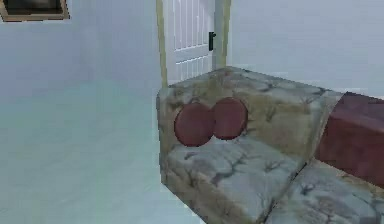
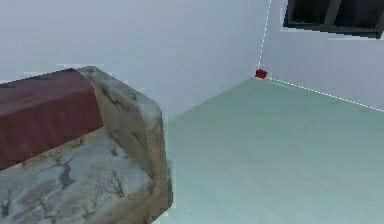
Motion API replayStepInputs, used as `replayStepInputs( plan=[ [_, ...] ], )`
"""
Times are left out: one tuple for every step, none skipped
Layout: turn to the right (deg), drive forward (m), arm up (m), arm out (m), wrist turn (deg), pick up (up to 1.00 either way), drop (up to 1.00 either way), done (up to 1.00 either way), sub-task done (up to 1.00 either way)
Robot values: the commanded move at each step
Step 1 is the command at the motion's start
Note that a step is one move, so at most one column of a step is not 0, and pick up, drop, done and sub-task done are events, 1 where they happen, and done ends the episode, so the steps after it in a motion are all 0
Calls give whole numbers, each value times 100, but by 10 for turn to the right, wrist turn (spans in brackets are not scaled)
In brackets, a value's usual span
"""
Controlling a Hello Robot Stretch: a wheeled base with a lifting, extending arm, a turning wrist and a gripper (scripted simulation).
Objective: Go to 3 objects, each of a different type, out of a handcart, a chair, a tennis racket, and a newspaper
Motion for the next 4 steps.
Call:
replayStepInputs(
  plan=[
    [-390, 0, 0, 0, 0, 0, 0, 0, 0],
    [0, 100, 0, 0, 0, 0, 0, 0, 0],
    [-90, 0, 0, 0, 0, 0, 0, 0, 0],
    [0, 5, 0, 0, 0, 0, 0, 0, 0]
  ],
)
